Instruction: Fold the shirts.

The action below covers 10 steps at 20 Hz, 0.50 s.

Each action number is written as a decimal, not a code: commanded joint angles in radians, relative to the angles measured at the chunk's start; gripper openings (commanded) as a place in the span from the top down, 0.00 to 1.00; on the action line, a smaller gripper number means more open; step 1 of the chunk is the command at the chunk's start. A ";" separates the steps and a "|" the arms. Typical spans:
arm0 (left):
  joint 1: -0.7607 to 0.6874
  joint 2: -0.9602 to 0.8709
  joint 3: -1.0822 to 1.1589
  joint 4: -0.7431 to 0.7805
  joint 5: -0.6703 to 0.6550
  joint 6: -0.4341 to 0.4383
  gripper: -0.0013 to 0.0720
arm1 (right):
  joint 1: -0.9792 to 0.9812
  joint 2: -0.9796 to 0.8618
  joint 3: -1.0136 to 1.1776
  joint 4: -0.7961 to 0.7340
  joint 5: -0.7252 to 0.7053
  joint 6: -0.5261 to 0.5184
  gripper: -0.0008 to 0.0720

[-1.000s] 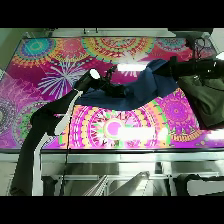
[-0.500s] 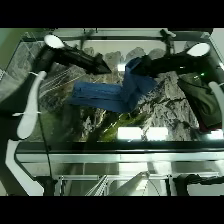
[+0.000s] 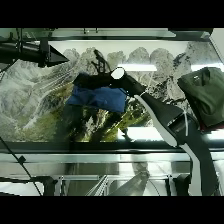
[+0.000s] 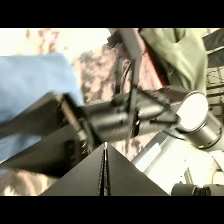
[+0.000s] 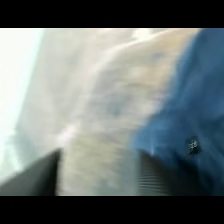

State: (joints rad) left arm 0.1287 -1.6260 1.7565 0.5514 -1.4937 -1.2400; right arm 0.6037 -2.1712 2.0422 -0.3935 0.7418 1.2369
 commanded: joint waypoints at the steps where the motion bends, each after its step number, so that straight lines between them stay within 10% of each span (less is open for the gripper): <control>1: 0.026 0.019 -0.086 -0.004 -0.014 0.047 0.98 | 0.028 -0.050 0.079 0.207 0.075 -0.122 0.66; 4: 0.026 0.019 -0.088 -0.006 0.002 0.047 0.98 | -0.051 0.053 0.043 0.172 0.220 -0.101 0.96; 10: 0.026 0.019 -0.088 -0.005 -0.014 0.047 0.98 | -0.252 0.226 -0.024 -0.288 0.535 0.225 0.96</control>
State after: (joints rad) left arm 0.1535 -1.6077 1.6714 0.5453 -1.4960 -1.1954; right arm 0.4358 -2.0048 2.0342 -0.4530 1.0782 1.2999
